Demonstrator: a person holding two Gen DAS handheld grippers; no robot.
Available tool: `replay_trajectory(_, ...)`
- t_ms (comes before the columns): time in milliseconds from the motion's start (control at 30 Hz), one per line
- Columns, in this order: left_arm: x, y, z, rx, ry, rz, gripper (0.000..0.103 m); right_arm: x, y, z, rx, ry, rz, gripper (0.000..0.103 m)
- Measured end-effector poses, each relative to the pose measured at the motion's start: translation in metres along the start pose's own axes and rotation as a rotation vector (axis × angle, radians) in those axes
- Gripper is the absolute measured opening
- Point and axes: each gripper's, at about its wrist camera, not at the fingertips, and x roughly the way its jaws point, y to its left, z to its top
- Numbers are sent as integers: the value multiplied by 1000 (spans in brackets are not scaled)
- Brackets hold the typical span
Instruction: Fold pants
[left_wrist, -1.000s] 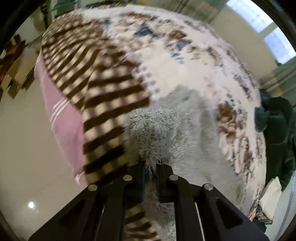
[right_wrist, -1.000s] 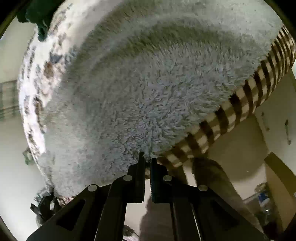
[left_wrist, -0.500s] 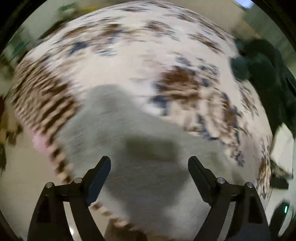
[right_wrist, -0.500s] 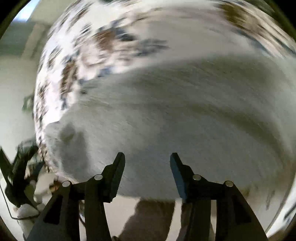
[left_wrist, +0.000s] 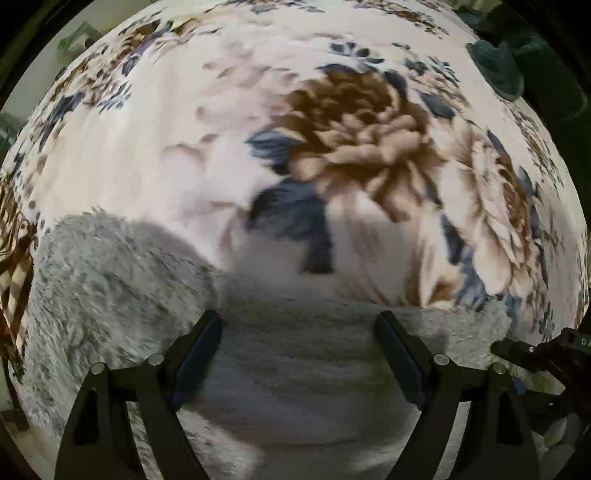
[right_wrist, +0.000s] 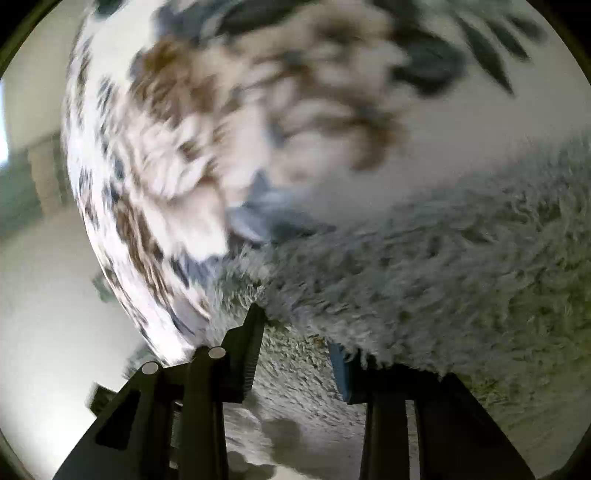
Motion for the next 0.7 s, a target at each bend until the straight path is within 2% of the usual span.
replay_trajectory(67,1,0,-1,7,7,5,85,0,-5,2,36,2,1,35)
replay_trajectory(167,-6,-6,0,23,13,31,85,0,7,-2,0,11,-7,36)
replay_trajectory(233,-23,-15,0,42,-3,14,85,-22,15,-12,-78,-7,10,40)
replay_trajectory(300,-40,-29,-3,77,-29,-3,85,-66,9,-29,-146,-79,69,53)
replay_trajectory(333,-52,-39,-6,101,-44,-17,85,-78,6,-33,-159,-104,87,53)
replay_trajectory(400,-69,-59,-13,141,-63,-46,85,-132,-23,-47,-159,-185,117,53)
replay_trajectory(467,-83,-81,-20,180,-63,-91,85,-182,-65,-55,-113,-271,100,53)
replay_trajectory(567,-94,-132,-35,235,-33,-172,85,-256,-131,-56,-19,-403,39,53)
replay_trajectory(600,-93,-150,-42,240,-31,-205,85,-291,-166,-56,33,-472,1,53)
replay_trajectory(700,-84,-218,-71,276,25,-290,85,-367,-255,-52,143,-581,-102,54)
